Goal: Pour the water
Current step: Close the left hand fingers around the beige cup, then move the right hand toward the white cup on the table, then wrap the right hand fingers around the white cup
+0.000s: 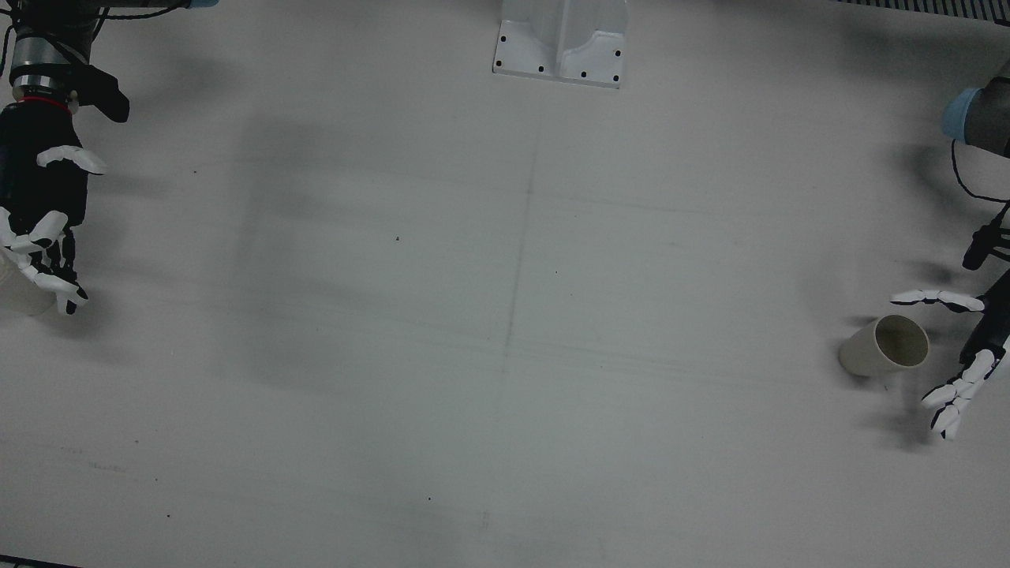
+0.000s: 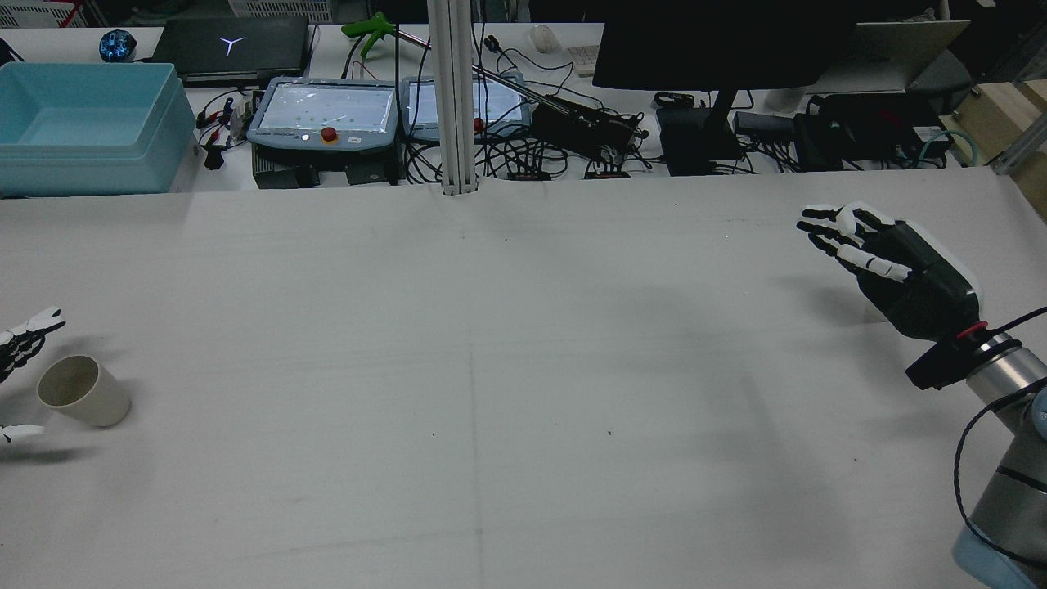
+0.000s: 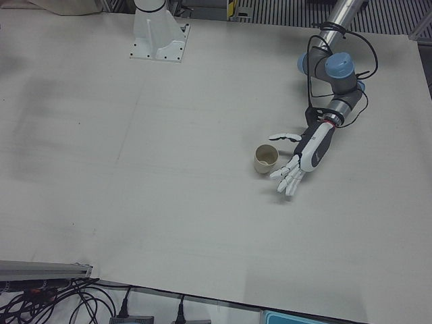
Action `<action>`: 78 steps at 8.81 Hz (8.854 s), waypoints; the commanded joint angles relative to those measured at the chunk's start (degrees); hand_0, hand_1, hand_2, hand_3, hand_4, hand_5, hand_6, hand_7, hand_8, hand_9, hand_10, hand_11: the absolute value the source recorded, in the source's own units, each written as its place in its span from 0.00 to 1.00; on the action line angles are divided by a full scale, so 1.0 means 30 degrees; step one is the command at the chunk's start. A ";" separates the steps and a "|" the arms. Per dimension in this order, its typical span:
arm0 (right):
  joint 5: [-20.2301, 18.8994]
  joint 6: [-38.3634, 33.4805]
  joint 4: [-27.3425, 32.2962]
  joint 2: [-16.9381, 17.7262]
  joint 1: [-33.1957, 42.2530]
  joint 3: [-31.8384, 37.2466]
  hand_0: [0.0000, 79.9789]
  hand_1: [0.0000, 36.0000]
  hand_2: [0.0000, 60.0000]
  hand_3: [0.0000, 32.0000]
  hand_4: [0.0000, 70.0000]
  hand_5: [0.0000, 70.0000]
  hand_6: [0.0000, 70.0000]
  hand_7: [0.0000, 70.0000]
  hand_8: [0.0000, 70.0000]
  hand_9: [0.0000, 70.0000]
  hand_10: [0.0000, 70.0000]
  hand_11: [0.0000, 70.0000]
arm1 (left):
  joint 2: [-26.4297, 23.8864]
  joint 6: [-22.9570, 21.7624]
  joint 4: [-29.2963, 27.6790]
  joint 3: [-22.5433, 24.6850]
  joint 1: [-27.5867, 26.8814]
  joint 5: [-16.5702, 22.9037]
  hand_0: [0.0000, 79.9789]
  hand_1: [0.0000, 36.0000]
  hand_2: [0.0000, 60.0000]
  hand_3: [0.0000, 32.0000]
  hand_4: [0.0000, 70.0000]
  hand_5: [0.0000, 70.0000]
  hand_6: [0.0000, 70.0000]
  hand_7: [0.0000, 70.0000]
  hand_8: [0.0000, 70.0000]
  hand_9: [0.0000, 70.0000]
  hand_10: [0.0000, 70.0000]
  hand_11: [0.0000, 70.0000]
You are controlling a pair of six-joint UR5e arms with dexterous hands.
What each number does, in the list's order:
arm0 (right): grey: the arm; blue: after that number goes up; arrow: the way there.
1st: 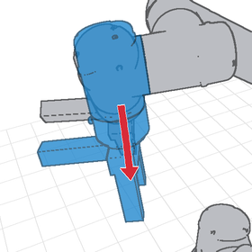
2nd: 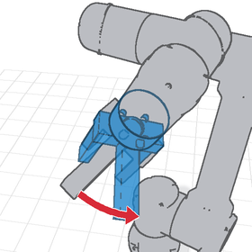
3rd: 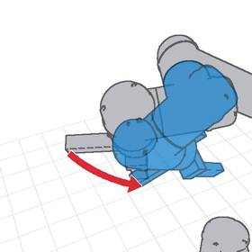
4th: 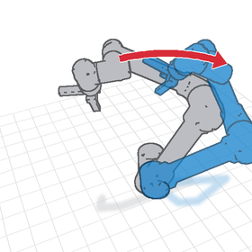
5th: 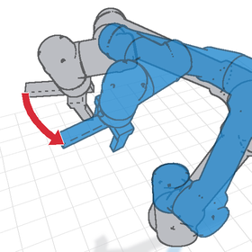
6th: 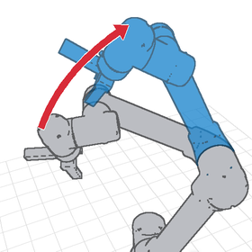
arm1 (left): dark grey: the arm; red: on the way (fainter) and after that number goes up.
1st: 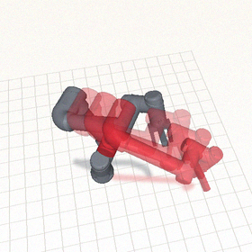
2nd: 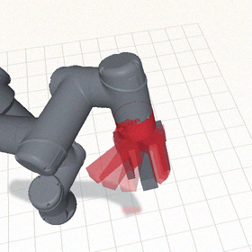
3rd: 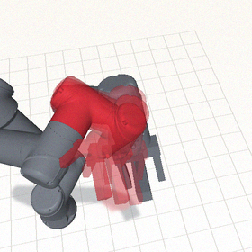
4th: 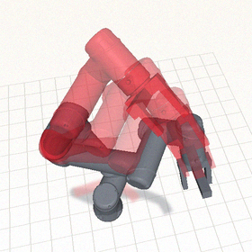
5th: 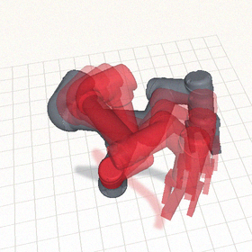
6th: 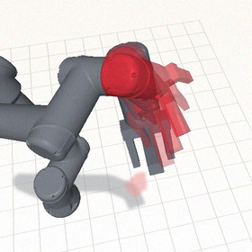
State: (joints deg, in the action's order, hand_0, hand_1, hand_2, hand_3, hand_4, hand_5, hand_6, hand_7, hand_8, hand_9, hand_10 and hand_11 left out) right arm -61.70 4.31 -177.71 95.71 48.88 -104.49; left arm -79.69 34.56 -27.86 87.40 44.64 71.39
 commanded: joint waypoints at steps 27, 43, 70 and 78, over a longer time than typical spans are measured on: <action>-0.8144 0.2518 0.5537 0.2262 1.0015 0.7040 0.65 0.50 0.21 0.00 0.15 0.86 0.14 0.19 0.09 0.10 0.00 0.00 | -0.1677 -0.8969 1.0869 0.5145 -0.1343 -0.1881 0.85 1.00 1.00 0.00 0.79 1.00 0.16 0.30 0.06 0.06 0.03 0.08; -0.8086 0.5801 0.2490 -0.2080 0.7523 1.2273 0.62 0.50 0.23 0.52 0.00 0.70 0.02 0.19 0.05 0.06 0.00 0.00 | -0.1648 -0.9468 1.1017 0.4823 -0.1461 -0.2145 0.77 0.94 0.97 0.00 0.72 1.00 0.14 0.27 0.05 0.05 0.03 0.08; -0.7852 0.7002 0.6943 -0.3041 0.8992 1.4464 0.60 0.37 0.15 0.72 0.00 0.59 0.01 0.13 0.04 0.03 0.00 0.00 | -0.1589 -0.9527 0.9290 0.3682 -0.1461 -0.2262 0.75 0.87 0.84 0.00 0.65 1.00 0.12 0.24 0.05 0.05 0.04 0.08; -0.7911 0.7764 0.6943 -0.4101 0.6674 1.5818 0.60 0.40 0.18 0.64 0.00 0.64 0.01 0.14 0.05 0.04 0.00 0.00 | -0.1589 -0.9556 0.8995 0.3329 -0.1461 -0.2614 0.75 0.87 0.84 0.00 0.65 1.00 0.12 0.25 0.05 0.05 0.04 0.08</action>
State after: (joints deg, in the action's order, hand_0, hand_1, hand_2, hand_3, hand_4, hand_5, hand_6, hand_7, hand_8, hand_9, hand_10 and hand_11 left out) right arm -85.38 27.51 -156.97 83.14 70.12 -56.99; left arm -84.45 5.98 -0.83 97.44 40.21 63.93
